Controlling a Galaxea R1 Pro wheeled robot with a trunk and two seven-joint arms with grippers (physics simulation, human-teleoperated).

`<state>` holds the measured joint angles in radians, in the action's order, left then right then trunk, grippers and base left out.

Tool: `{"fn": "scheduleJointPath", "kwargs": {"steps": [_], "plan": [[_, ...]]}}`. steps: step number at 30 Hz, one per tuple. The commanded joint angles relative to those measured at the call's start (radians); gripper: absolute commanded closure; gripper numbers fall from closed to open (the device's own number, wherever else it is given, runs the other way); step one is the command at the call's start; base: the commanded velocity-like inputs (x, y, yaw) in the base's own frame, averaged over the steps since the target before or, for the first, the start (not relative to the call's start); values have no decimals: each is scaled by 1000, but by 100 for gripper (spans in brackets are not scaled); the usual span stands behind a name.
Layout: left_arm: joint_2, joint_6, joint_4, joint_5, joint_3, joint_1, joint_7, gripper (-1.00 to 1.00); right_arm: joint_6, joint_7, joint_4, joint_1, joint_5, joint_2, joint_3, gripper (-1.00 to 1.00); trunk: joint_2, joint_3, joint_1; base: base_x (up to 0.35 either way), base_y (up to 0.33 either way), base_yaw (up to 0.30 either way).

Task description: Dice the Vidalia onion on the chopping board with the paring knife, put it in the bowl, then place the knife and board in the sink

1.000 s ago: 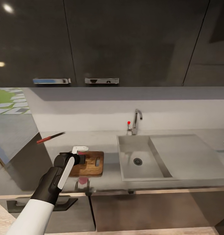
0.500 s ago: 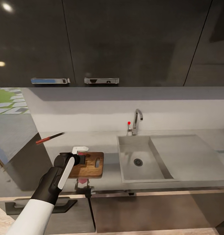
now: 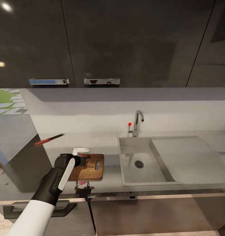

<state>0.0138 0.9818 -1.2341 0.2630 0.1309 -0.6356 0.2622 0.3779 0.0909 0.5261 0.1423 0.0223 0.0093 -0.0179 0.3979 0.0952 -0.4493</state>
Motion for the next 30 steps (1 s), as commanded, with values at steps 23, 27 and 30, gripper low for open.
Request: {"fn": "scheduleJointPath", "kwargs": {"steps": [23,27,30], "plan": [[0,3,16,10,1,-1,9,100,1,4,2,0,2,0,-2,-100,2,2,-1,-2,1,0],[0,3,21,9,1,-1,9,100,1,4,2,0,2,0,-2,-100,2,2,-1,-58,-63,0],[0,2,22,9,1,-1,9,100,1,4,2,0,2,0,-2,-100,2,2,-1,-24,-26,0]]}}
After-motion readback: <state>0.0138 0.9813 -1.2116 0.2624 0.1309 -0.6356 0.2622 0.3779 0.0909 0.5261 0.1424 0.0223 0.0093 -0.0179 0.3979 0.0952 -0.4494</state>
